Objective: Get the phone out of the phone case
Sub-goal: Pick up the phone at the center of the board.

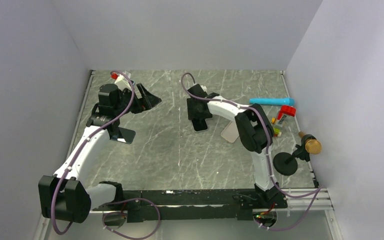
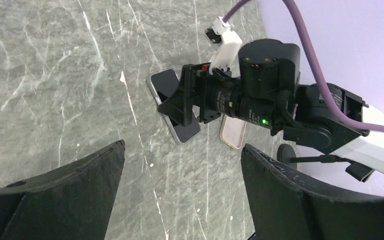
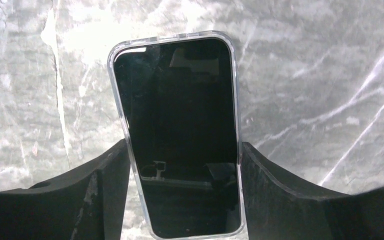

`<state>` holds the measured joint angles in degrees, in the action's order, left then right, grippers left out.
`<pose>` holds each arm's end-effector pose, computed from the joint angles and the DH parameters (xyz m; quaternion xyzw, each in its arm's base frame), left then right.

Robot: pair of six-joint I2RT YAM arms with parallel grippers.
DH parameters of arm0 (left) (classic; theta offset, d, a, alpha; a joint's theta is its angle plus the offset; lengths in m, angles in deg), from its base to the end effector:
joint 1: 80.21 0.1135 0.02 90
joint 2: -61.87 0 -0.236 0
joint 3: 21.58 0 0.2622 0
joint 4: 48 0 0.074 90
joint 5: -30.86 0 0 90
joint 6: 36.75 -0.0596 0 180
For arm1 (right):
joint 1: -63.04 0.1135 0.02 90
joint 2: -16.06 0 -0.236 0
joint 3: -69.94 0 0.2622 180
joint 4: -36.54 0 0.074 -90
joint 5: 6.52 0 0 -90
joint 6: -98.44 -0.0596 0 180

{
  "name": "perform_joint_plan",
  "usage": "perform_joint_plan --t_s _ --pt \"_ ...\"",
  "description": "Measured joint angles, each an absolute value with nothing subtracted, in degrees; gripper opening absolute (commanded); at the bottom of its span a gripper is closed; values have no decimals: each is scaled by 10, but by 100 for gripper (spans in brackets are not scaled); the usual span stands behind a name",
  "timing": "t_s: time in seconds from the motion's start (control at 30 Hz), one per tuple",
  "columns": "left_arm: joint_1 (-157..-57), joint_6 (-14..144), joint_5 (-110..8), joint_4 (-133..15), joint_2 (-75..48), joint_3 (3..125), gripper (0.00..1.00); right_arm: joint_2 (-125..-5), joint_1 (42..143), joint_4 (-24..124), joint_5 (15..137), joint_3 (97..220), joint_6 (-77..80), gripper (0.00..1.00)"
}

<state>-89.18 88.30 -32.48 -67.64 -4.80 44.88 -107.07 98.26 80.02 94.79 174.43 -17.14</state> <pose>0.3005 -0.0745 0.2860 -0.0506 0.8057 -0.3845 0.4477 0.3820 0.2554 0.1103 -0.0575 0.9644 0.0388 0.2552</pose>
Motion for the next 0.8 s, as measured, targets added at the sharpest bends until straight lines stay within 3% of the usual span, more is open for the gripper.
perform_joint_plan --t_s 0.37,0.57,0.8 --pt "-923 859 -326 -674 -55 449 91 -858 980 673 887 1460 -309 0" --pt "-971 825 -319 -673 -56 449 85 -737 957 525 834 1318 -418 0" --pt "-1022 781 -320 -664 -57 449 87 -654 915 382 808 1191 -566 0"
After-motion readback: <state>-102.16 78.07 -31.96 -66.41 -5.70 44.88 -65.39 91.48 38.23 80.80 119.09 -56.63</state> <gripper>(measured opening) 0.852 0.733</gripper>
